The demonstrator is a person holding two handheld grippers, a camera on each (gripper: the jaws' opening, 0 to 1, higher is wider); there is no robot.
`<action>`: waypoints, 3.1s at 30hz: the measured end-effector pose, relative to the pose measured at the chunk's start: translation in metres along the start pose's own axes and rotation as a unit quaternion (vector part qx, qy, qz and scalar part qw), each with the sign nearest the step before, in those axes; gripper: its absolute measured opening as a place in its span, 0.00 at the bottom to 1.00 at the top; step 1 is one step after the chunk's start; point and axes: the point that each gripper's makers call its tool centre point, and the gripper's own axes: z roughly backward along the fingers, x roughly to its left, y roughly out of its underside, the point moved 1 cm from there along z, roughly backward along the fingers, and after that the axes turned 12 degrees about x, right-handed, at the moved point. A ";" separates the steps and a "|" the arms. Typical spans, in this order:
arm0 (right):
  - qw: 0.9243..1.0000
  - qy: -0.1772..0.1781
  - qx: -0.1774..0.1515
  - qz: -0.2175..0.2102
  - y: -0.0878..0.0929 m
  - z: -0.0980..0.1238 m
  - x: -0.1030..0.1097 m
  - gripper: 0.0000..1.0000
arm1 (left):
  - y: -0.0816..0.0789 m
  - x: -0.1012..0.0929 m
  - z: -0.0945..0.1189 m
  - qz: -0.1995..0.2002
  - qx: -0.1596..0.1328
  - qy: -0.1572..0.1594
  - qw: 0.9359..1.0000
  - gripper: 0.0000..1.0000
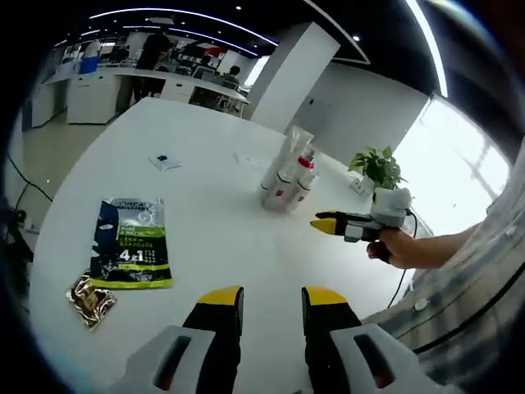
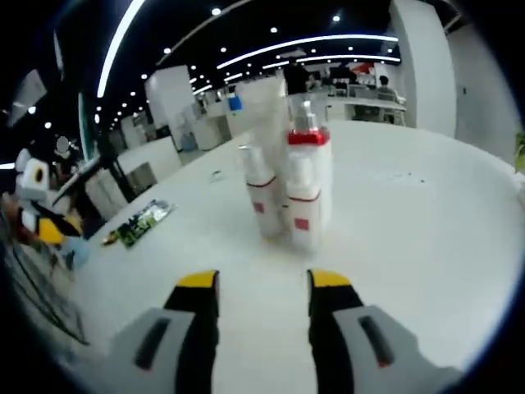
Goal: Arrange the skincare products in the storage area until every visible bottle or jar stands upright without overlapping.
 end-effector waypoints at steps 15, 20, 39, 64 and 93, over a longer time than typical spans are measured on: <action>0.991 -0.102 0.005 -0.089 0.027 0.016 0.089 0.63 | 0.036 -0.001 0.027 0.024 -0.033 0.000 0.999 0.32; 0.990 -0.107 0.019 -0.085 0.044 0.021 0.106 0.70 | 0.027 -0.009 0.027 0.025 -0.073 0.019 0.997 0.38; 0.983 -0.153 0.083 -0.049 0.073 0.022 0.150 0.81 | -0.012 0.053 0.017 -0.006 -0.036 -0.094 0.995 0.69; 0.989 -0.065 0.075 -0.106 0.109 0.081 0.098 0.76 | -0.046 0.191 -0.051 -0.022 0.124 -0.328 0.936 1.00; 0.985 -0.100 0.136 -0.037 0.120 0.065 0.129 0.65 | -0.059 0.160 -0.061 -0.069 0.066 -0.264 0.960 0.38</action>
